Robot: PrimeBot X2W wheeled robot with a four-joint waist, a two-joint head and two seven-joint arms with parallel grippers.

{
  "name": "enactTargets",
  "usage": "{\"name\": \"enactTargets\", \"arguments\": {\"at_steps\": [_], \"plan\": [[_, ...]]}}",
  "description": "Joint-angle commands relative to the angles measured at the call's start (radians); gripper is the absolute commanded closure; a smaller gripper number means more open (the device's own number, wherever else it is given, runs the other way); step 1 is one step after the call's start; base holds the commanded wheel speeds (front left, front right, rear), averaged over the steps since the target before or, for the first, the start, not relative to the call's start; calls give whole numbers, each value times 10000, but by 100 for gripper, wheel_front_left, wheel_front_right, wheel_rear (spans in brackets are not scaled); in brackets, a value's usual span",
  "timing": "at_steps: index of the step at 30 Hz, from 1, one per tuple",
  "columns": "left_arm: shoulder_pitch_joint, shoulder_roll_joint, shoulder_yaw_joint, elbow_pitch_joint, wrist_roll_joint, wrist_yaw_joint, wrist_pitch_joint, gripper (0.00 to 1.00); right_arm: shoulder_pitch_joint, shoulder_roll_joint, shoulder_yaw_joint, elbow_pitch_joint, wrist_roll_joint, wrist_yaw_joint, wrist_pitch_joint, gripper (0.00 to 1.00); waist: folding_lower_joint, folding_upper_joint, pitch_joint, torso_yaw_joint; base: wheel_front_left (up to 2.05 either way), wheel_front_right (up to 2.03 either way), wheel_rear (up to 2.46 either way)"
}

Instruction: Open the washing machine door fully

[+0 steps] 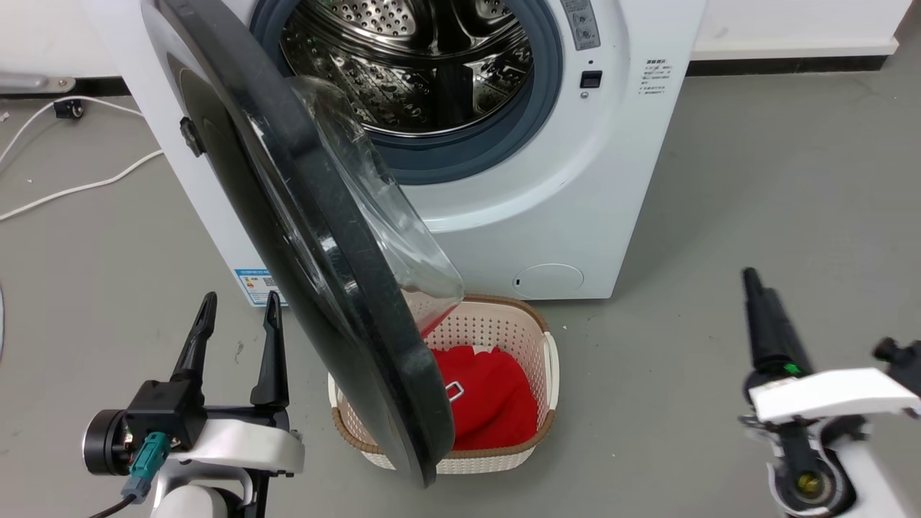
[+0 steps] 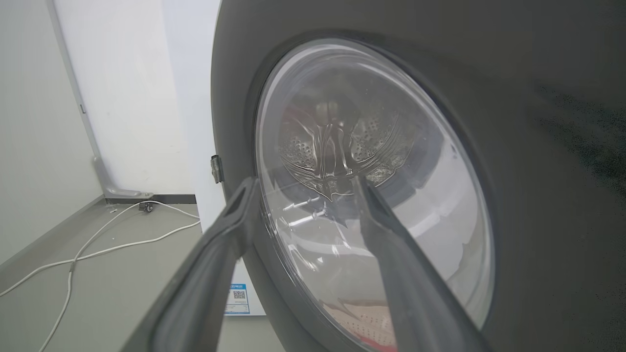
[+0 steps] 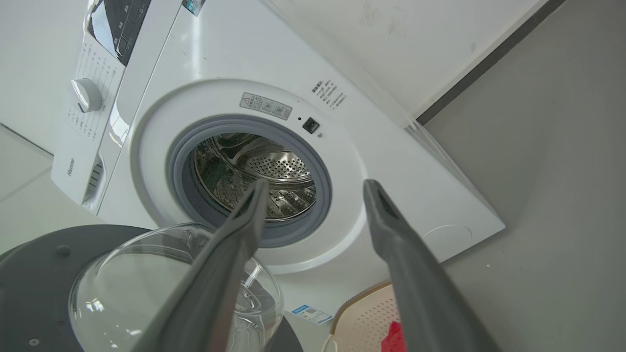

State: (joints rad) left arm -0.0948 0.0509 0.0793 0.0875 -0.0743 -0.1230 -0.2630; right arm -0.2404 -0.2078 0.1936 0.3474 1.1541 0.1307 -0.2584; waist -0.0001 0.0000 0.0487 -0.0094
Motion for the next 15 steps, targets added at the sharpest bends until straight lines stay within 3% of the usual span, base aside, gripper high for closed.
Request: {"name": "enactTargets", "arguments": {"at_steps": [1, 7, 11, 15], "plan": [[118, -2, 47, 11, 26, -19, -24, 0, 197, 4, -443, -23, -845, 0, -54, 0, 1, 0, -42, -34, 0, 0, 0], [162, 2, 113, -15, 76, -32, -24, 0, 1012, 1114, -2951, -1935, -6168, -3, -61, 0, 1, 0, -74, -96, 0, 0, 0], [170, 1, 108, -26, 96, -38, -24, 0, 1562, 1478, -3176, -3365, -9055, -1, -59, 0, 1, 0, -77, -83, 0, 0, 0], [145, -2, 105, -36, 113, -46, -24, 0, 2093, 1570, -2989, -4333, -10672, -3, -60, 0, 1, 0, -70, -60, 0, 0, 0]]}}
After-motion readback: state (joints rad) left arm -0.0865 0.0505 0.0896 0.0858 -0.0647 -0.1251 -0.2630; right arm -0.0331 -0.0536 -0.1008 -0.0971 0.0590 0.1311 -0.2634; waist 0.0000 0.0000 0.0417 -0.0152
